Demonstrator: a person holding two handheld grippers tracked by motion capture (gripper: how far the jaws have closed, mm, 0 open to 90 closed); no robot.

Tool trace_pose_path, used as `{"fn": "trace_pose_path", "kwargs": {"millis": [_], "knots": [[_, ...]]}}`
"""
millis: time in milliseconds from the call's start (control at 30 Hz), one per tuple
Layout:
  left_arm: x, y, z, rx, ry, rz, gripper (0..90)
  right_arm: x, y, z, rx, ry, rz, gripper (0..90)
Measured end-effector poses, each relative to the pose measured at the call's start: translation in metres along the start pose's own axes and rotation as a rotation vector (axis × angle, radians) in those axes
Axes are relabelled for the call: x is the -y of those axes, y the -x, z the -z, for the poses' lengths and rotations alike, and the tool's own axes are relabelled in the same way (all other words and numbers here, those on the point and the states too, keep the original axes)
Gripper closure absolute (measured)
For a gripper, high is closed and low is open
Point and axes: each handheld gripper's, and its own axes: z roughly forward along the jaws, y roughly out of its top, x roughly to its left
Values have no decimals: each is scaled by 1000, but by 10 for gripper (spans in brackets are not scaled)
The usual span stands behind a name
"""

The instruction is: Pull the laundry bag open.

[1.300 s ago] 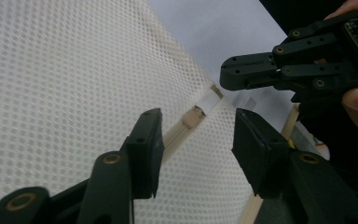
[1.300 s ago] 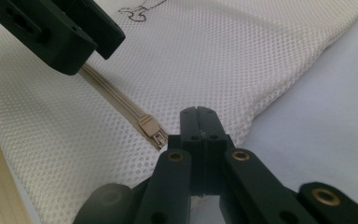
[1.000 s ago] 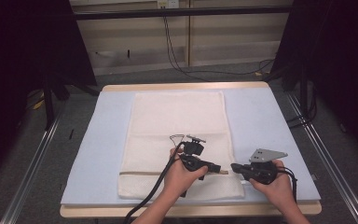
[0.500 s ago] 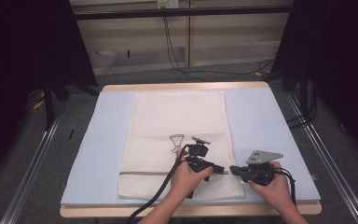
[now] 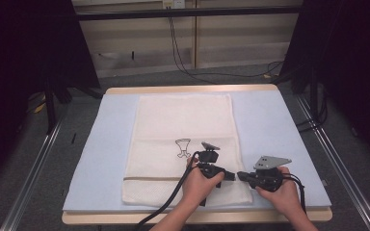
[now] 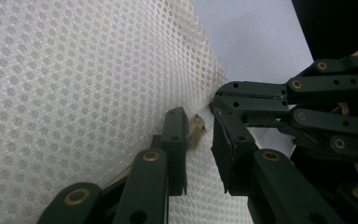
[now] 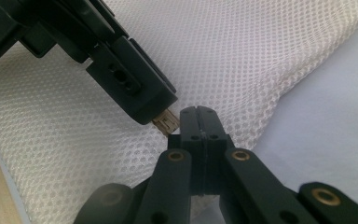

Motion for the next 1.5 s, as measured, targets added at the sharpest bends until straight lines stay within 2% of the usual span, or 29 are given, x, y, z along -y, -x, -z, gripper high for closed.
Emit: {"fn": "trace_pose_path", "kwargs": {"millis": [133, 233, 300, 533, 700, 800, 933, 1067, 1300, 1500], "knots": [[0, -1, -3, 16, 2, 25, 765, 0, 0, 0, -3, 0, -6, 900], [0, -1, -5, 17, 3, 39, 795, 1, 0, 0, -3, 0, -7, 900], [0, -1, -5, 0, 0, 33, 828, 1, 0, 0, -4, 1, -10, 900], [0, -2, -6, 12, -1, 68, 868, 2, 0, 0, -2, 6, -21, 900], [-1, 0, -6, -2, -7, 57, 871, 3, -1, -1, 5, 10, -12, 900], [-2, 1, -5, -6, -8, 75, 873, 3, -1, -1, 10, 11, -16, 900], [-3, 1, -4, -2, -18, 77, 873, 3, -2, -1, 16, 8, -17, 900], [-4, -2, 1, -1, -19, 77, 873, 1, -4, -1, 36, -4, 18, 900], [-3, -3, 4, 16, -16, 79, 873, 2, -2, -1, 27, 6, 4, 900], [-4, -6, 9, 7, -24, 74, 873, 2, -2, -1, 20, 5, 1, 900]]}}
